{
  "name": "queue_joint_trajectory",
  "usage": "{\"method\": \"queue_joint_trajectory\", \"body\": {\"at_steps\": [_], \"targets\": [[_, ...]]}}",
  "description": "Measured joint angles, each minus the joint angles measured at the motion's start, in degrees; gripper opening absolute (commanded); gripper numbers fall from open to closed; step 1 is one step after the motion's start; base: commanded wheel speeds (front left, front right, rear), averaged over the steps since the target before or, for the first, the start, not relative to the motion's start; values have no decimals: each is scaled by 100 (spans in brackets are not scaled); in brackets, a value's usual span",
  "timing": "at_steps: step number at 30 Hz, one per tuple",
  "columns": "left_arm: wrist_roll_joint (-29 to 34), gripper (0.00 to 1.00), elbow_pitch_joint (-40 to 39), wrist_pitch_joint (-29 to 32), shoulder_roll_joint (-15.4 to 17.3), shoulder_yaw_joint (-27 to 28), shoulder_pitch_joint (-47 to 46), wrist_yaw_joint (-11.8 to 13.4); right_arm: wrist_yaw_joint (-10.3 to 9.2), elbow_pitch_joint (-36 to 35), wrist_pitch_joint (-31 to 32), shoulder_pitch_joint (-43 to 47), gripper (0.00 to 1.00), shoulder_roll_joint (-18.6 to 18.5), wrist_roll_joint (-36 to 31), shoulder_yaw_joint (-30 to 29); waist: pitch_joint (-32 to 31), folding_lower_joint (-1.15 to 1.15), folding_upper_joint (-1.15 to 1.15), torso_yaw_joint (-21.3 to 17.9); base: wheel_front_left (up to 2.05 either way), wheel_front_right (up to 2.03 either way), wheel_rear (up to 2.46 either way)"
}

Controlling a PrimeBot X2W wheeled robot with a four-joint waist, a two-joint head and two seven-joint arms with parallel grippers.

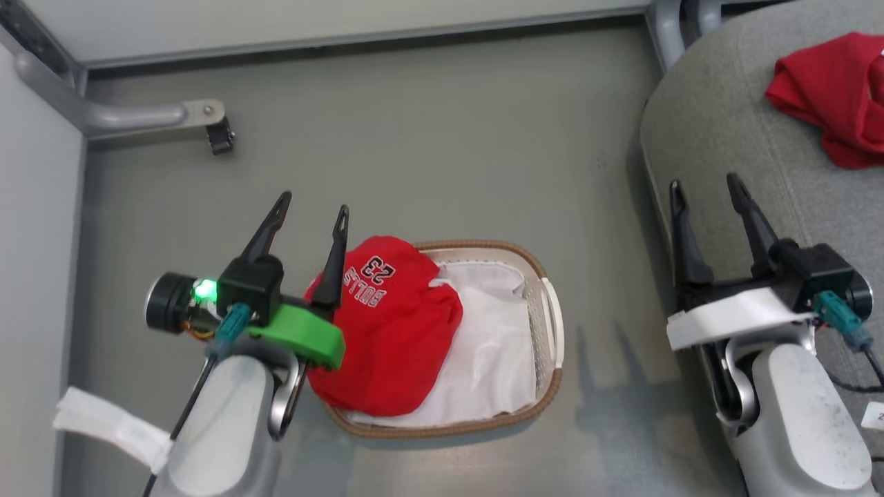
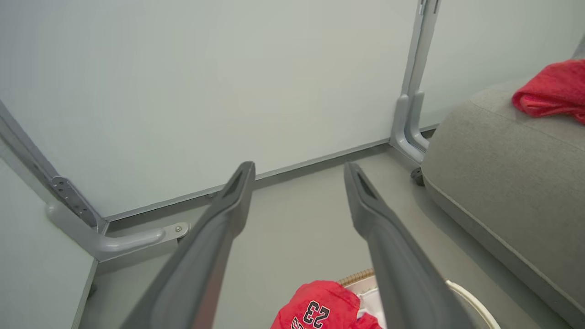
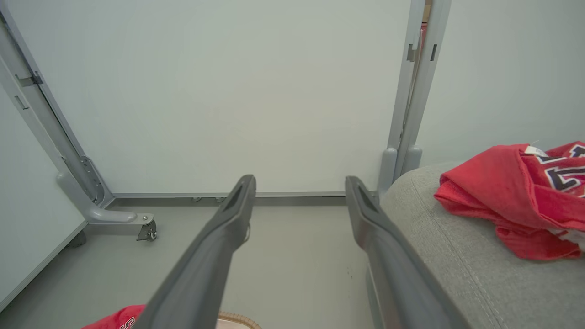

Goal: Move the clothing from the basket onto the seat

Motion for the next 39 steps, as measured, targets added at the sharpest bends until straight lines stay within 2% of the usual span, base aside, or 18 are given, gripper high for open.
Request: {"method": "queue_joint_trajectory", "body": {"at_steps": [5,10,21,28,39], "targets": [[187,100,694,98,57,-396,-815,-22,0,-104,-5,-422,100,-1,103,63,619,0,0,-156,0,0,0],[422,100,1548,155,71,-1106,-1447,-42,0,-156,-7,-685,100,-4,187,58,1271,1,0,-356,0,0,0],[193,100,3111,411,78,-2274,-2077,-46,0,-354,-7,-1124,100,-5,564,361,2373,1,0,-963,0,0,0],[194,100,3783,584,307,-2404,-2386,-44,0,-449,-7,-1305,100,-7,761,586,2835,1,0,-1388,0,0,0],[164,100,4507,745,603,-2360,-2737,229,0,-552,-7,-1388,100,-7,1034,859,3311,1,0,-1962,0,0,0]]}}
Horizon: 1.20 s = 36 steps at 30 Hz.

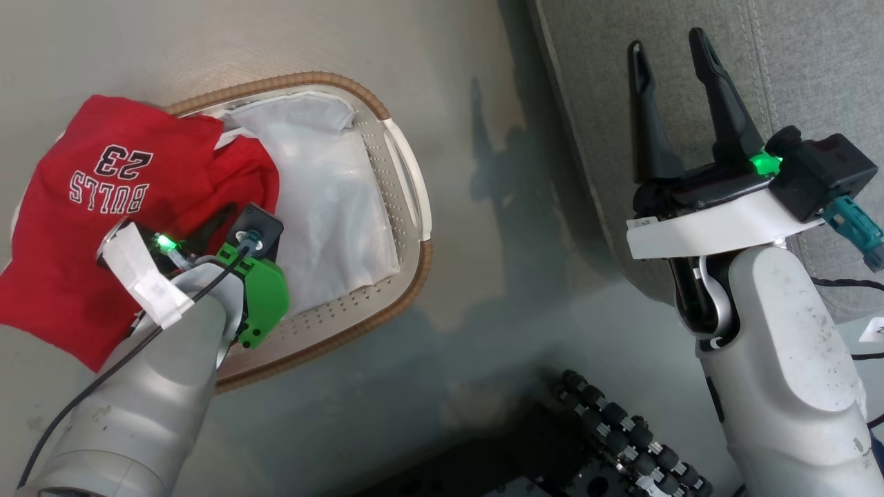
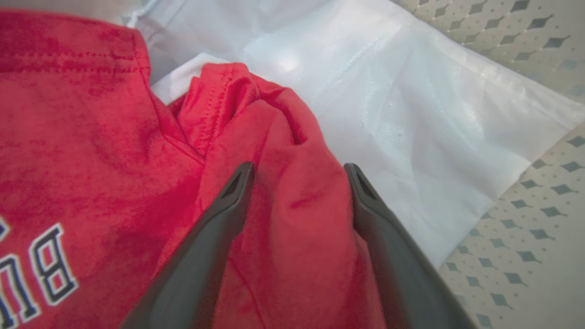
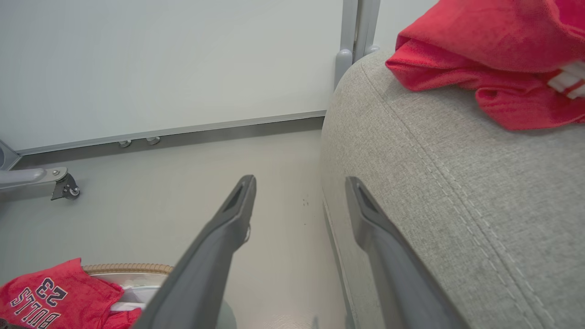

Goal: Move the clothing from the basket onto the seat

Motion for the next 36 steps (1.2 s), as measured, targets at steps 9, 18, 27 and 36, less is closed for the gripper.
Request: {"method": "queue_joint_trajectory", "body": {"at_steps": [9,18,27,36], "targets": [[-227,0,182,-314,71,113,-25,67,0,59,0,-1,100,3,29,18,83,0,0,-90,0,0,0],[-311,0,-233,-692,-58,-12,84,-121,0,286,0,11,100,7,-193,-109,-255,0,0,132,0,0,0],[-383,0,-1333,-732,-14,-212,567,-218,0,651,0,420,100,10,-586,-365,-981,-1,0,478,0,0,0],[-446,0,-2463,-733,80,-633,808,-267,0,1027,0,1100,100,11,-837,-393,-2027,-1,0,918,0,0,0]]}}
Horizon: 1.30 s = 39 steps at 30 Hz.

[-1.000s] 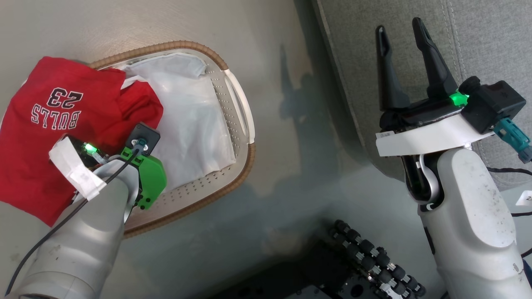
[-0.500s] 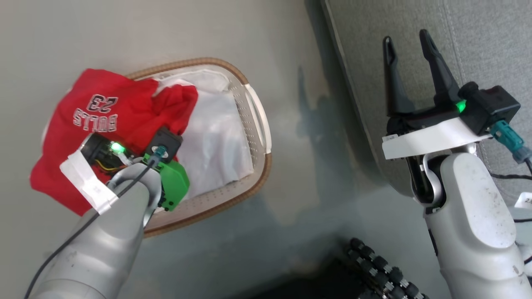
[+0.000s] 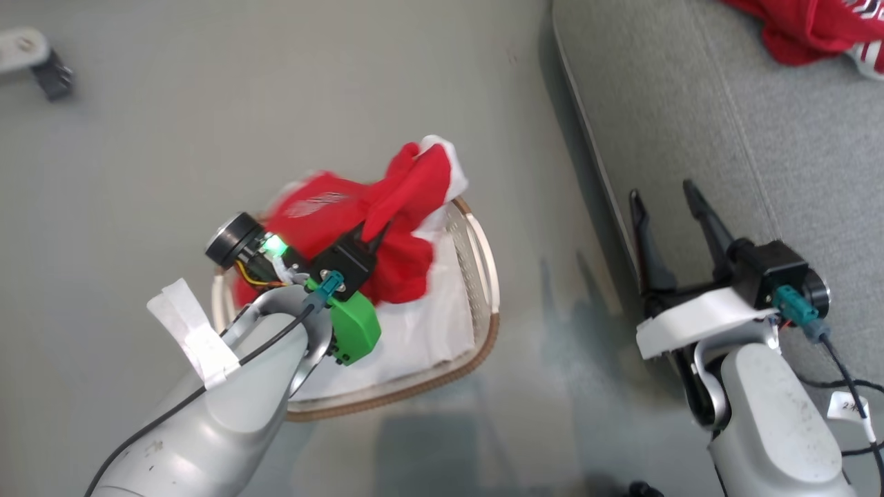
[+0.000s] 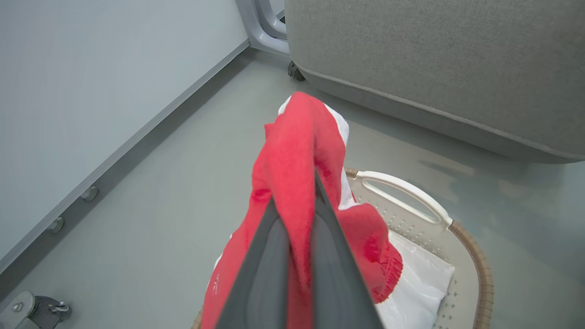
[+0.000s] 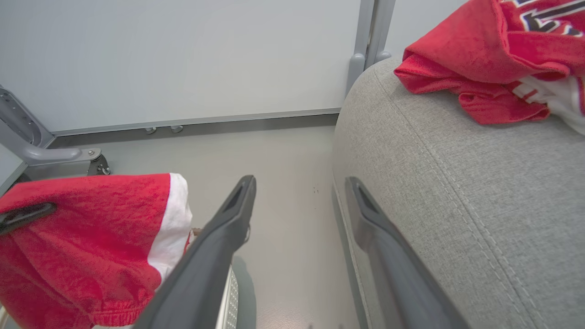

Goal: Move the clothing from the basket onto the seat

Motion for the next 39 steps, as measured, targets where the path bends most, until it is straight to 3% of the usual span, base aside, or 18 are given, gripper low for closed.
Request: {"method": "queue_joint_trajectory", "body": {"at_steps": [12,21,33,39], "targets": [[-637,0,-1061,110,212,-318,-339,-8,0,240,0,472,100,1,-69,450,-1415,0,0,430,0,0,0],[-1114,0,-1630,400,375,-87,-988,-8,0,308,0,465,100,-3,-41,935,-2238,0,0,551,0,0,0],[-1308,0,-1749,669,230,32,-1438,-7,0,383,0,11,100,-2,233,1894,-2685,0,0,546,0,0,0],[-1373,0,-1837,693,96,-97,-1438,-7,0,409,0,-183,100,-2,160,1944,-2760,0,0,631,0,0,0]]}}
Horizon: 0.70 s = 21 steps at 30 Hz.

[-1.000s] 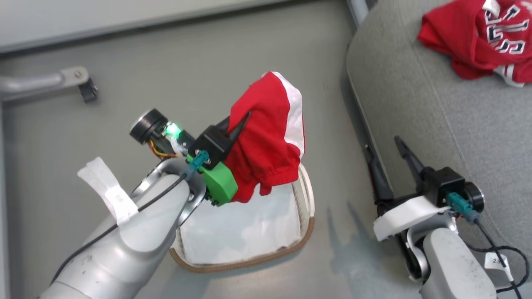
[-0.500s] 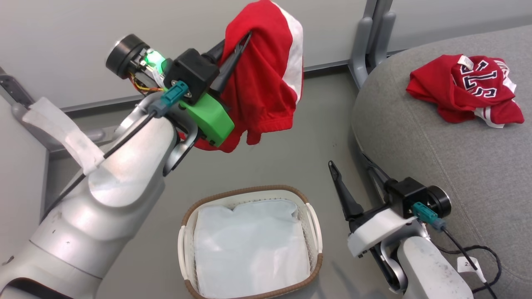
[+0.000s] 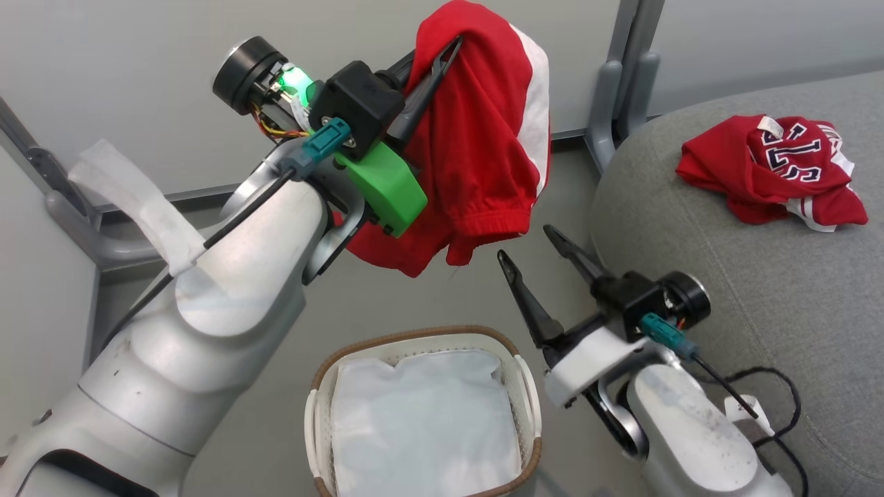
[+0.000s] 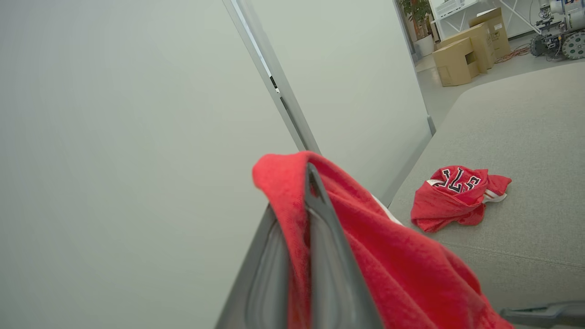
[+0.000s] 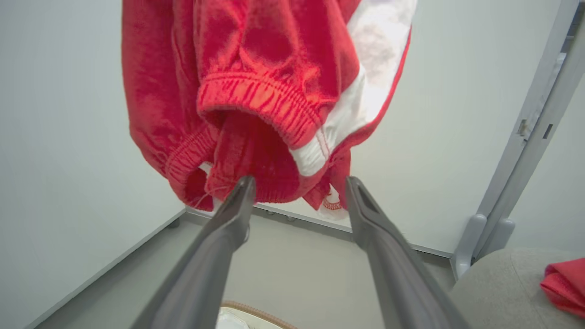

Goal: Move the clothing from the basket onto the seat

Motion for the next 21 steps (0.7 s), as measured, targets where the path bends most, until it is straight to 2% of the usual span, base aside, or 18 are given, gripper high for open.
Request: {"method": "queue_joint_trajectory", "body": {"at_steps": [2,5,10,16,18,20,21], "targets": [[-13,0,-56,25,-32,-35,0,0,0,63,0,-215,100,0,-569,-88,-12,0,0,32,0,0,0],[-38,0,-166,46,-56,-71,1,0,0,107,0,-352,100,1,-775,-237,-24,0,0,74,0,0,0],[-54,0,-323,53,-75,-137,31,14,0,82,0,-620,100,-2,-933,-398,-38,0,0,134,0,0,0],[-145,0,-454,46,-55,-204,275,42,0,111,0,-714,100,-2,-820,-421,-57,0,0,157,0,0,0],[-193,0,-488,40,-35,-213,426,86,0,160,0,-753,38,-2,-758,-358,-61,0,0,153,0,0,0],[-270,0,-490,12,-14,-202,630,152,0,185,0,-761,0,-2,-695,-309,-61,0,0,143,0,0,0],[-302,0,-492,-7,-11,-202,717,183,0,190,0,-763,0,-1,-684,-296,-57,0,0,140,0,0,0]]}}
